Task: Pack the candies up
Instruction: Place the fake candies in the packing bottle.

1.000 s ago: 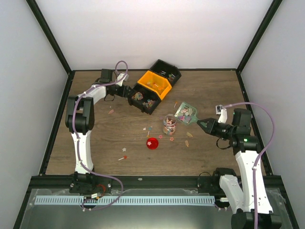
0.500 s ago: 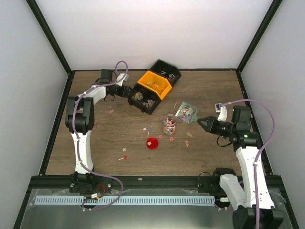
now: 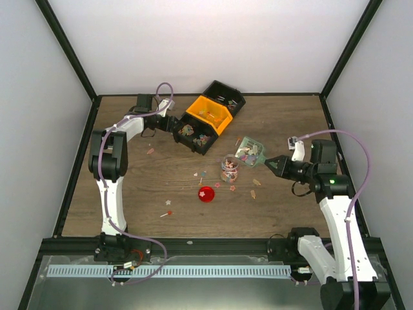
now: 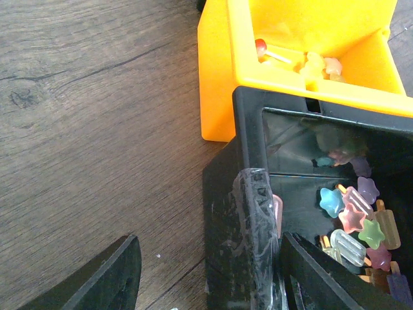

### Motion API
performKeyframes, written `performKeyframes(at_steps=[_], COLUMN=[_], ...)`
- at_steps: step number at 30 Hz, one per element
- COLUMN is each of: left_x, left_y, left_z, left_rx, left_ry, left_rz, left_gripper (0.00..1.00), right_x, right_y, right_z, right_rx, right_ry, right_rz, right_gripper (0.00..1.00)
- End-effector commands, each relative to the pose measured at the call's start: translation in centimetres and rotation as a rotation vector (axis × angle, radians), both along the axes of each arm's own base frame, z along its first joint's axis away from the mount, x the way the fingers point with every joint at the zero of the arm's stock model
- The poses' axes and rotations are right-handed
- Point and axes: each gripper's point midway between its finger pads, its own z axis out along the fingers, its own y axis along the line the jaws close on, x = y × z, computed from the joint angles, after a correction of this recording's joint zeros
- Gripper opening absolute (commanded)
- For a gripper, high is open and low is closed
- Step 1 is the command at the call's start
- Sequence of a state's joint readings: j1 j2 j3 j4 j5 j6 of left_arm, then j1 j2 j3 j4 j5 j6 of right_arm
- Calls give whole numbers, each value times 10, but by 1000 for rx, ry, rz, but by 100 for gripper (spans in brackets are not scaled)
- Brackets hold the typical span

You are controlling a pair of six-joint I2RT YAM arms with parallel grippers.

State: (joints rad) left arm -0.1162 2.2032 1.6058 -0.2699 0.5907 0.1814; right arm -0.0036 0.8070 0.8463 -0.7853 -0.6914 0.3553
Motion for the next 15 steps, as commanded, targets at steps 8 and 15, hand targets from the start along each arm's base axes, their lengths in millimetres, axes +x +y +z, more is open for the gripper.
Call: performKeyframes(at_steps=[8,15], left_x=[-8,-8], left_y=[2,3], left_z=[-12,-11], left_rx=[1,0], left_ry=[33,32], left_rz=[-2,-1], left_gripper=[60,60], right_x=[4,5], right_y=[7,5], right_z=[12,14], right_rx=[-38,-61], right_ry=[-23,-26], right_rz=[9,4], right_gripper=[1,1])
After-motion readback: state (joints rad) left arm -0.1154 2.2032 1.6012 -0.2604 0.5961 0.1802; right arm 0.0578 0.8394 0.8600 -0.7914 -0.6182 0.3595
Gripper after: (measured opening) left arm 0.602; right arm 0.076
